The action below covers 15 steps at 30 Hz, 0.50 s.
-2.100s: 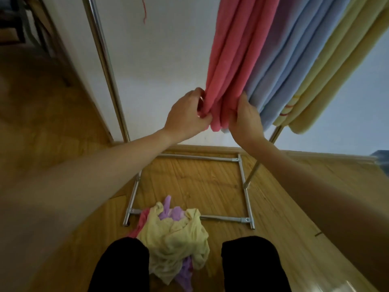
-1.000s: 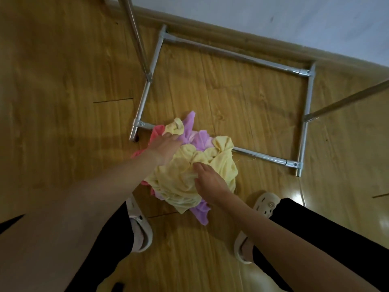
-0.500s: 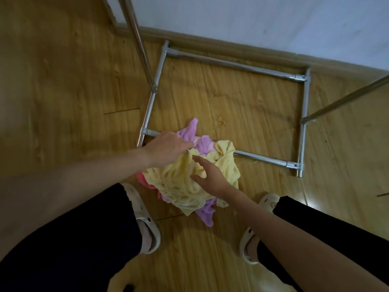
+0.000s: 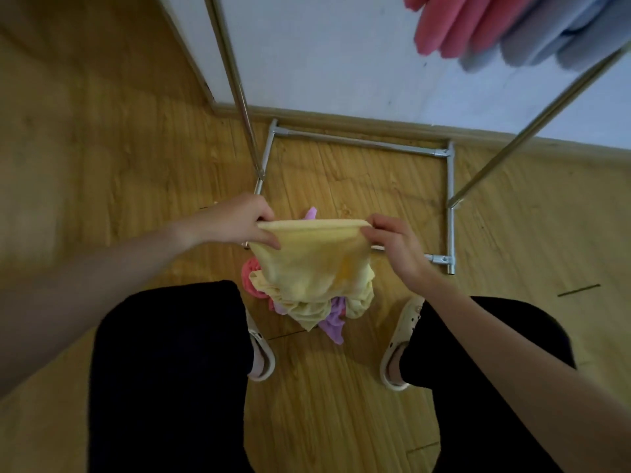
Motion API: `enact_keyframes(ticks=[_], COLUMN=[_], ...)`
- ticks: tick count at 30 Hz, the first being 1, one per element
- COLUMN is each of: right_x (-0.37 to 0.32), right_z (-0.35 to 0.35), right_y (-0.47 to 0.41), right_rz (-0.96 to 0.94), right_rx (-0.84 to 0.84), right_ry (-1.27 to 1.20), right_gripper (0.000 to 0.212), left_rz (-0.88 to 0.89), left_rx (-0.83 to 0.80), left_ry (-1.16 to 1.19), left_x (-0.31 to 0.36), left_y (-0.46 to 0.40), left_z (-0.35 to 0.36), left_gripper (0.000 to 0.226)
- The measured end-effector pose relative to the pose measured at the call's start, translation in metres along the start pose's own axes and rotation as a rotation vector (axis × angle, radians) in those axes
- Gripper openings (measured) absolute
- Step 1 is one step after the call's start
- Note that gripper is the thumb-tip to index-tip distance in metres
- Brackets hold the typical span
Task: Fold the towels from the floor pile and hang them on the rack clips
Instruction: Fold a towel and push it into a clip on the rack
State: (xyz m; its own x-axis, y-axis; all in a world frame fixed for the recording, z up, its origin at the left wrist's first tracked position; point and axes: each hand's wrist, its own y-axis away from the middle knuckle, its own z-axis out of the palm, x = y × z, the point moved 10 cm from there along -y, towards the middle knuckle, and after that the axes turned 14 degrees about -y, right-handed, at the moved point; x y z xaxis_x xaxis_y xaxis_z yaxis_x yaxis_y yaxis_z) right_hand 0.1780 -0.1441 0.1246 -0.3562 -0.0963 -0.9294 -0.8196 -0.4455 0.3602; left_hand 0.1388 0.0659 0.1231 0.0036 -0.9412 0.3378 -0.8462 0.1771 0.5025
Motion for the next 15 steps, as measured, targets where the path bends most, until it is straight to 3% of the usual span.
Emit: enact_keyframes(ticks=[5, 10, 15], right_x=[-0.05, -0.081, -0.096], right_z=[-0.023, -0.037, -0.041], right_y=[0.043, 0.08, 0.111], right_rz=[-0.108, -0.153, -0.188], right_rx=[0.067, 0.148, 0.216], right_ry=[-0.092, -0.159, -0.167], right_gripper=[0.029, 0.021, 0.022], left_rz=[-0.108, -0.134, -0.137], left_rx=[0.265, 0.488, 0.809], left_ry=[0.173, 0.447, 0.766], left_x=[0.007, 0.04, 0.08], left_y=[0.065, 0.132, 0.187], left_z=[-0.069, -0.125, -0.172], left_gripper=[0.057, 0.017, 0.026])
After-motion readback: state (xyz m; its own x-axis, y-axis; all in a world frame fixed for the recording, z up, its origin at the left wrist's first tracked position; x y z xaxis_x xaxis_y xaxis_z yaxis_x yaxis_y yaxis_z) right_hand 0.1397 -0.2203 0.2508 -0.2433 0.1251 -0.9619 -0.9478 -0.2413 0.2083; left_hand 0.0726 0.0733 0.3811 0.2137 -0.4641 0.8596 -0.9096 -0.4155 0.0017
